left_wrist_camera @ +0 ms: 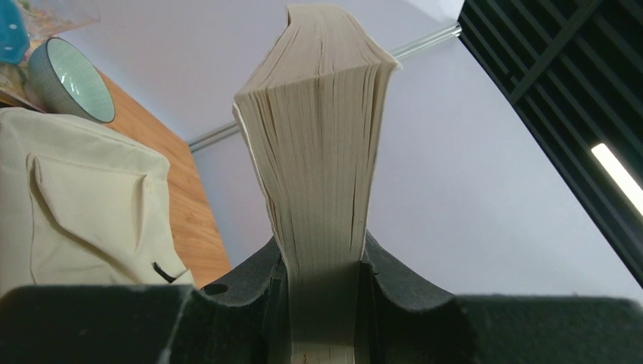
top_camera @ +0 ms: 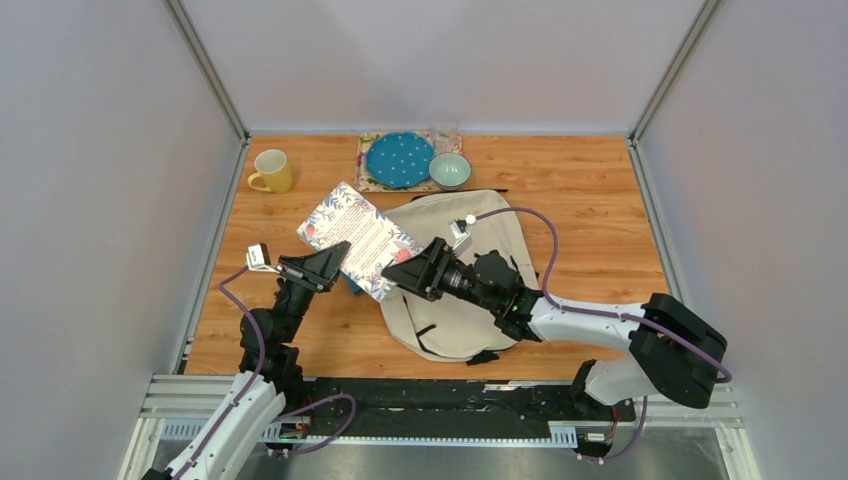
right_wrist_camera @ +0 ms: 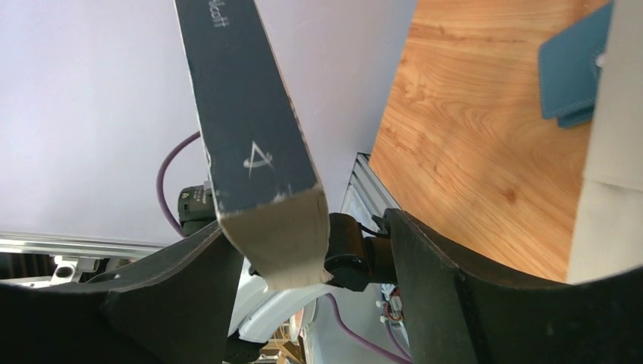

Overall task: Pack the student bag
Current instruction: Pick up the book from the center of the board.

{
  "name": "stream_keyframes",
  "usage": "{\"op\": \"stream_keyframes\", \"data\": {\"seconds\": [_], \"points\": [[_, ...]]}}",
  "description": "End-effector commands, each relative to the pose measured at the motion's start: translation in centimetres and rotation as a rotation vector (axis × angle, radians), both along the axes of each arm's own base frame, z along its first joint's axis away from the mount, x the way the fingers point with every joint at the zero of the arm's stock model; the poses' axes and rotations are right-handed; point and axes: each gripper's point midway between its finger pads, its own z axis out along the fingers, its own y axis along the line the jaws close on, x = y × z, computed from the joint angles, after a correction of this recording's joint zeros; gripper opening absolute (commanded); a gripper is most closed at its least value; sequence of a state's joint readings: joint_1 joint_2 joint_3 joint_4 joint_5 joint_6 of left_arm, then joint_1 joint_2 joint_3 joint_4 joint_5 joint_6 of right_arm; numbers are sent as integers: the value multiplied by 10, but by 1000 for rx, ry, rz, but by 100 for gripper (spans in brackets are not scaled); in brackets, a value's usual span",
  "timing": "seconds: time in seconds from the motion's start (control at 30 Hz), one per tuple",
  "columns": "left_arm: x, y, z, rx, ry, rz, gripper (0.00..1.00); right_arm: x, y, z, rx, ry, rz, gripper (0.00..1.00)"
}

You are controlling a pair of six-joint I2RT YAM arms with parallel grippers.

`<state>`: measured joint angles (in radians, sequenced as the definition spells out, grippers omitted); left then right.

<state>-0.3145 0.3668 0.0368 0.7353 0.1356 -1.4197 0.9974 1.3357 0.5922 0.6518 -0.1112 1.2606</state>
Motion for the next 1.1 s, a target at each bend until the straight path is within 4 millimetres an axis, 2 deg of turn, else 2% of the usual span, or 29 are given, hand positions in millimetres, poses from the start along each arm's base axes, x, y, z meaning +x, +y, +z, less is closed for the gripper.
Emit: {"op": "stream_keyframes", "data": {"seconds": [0.0, 0.17, 0.37, 0.47, 0.5, 0.57, 0.6, 0.63, 0.67, 0.7, 0.73, 0.77, 0.8, 0.83, 0.87, 0.9, 0.93, 0.97, 1.0, 1.03, 1.07], "points": [[-13, 6, -2, -90, -60, -14, 0, 5, 14, 63, 188, -123, 16, 72], [-12, 9, -12, -115, -33, -8, 0, 6, 24, 69, 212, -134, 39, 70], [-13, 10, -19, -132, -20, -14, 0, 10, 27, 69, 219, -135, 26, 58], [-13, 9, -22, -133, -9, -21, 0, 9, 28, 70, 226, -139, 38, 44], [-13, 9, -24, -132, -4, -24, 0, 8, 28, 71, 229, -141, 39, 32], [-14, 6, -26, -133, 8, -41, 0, 8, 26, 71, 234, -144, 33, 15], [-13, 4, -32, -126, 36, -52, 2, 7, 23, 68, 227, -149, 30, 3], [-13, 1, -35, -114, 49, -62, 20, 7, 20, 68, 221, -154, 21, 0], [-14, -4, -37, -89, 58, -89, 30, 7, 17, 66, 209, -154, 10, 0], [-12, -8, -43, -59, 92, -98, 39, 7, 14, 53, 159, -137, 0, 0], [-11, -12, -47, -7, 99, -102, 66, 5, 6, 61, 146, -170, -15, 0], [-14, -18, -51, 47, 108, -132, 76, 8, -1, 59, 119, -174, -52, 0], [-10, -23, -58, 113, 163, -142, 76, 10, -9, 57, 88, -174, -79, 0], [-9, -25, -56, 217, 139, -131, 76, 8, -22, 47, -2, -154, -102, 0], [-11, -30, -60, 290, 154, -152, 76, 21, -36, 41, -66, -136, -203, 0], [-10, -31, -66, 371, 226, -162, 76, 22, -51, 9, -217, -81, -235, 0], [-10, -30, -70, 476, 207, -156, 77, 23, -63, 11, -249, -84, -270, 0], [-12, -32, -71, 525, 206, -176, 77, 28, -84, 21, -262, -103, -352, 0], [-12, -33, -73, 568, 235, -198, 77, 26, -101, 7, -340, -80, -383, 0], [-12, -35, -73, 609, 211, -208, 77, 25, -112, 9, -348, -83, -415, 0], [-16, -40, -73, 622, 201, -255, 77, 25, -133, 18, -321, -92, -483, 0]]}}
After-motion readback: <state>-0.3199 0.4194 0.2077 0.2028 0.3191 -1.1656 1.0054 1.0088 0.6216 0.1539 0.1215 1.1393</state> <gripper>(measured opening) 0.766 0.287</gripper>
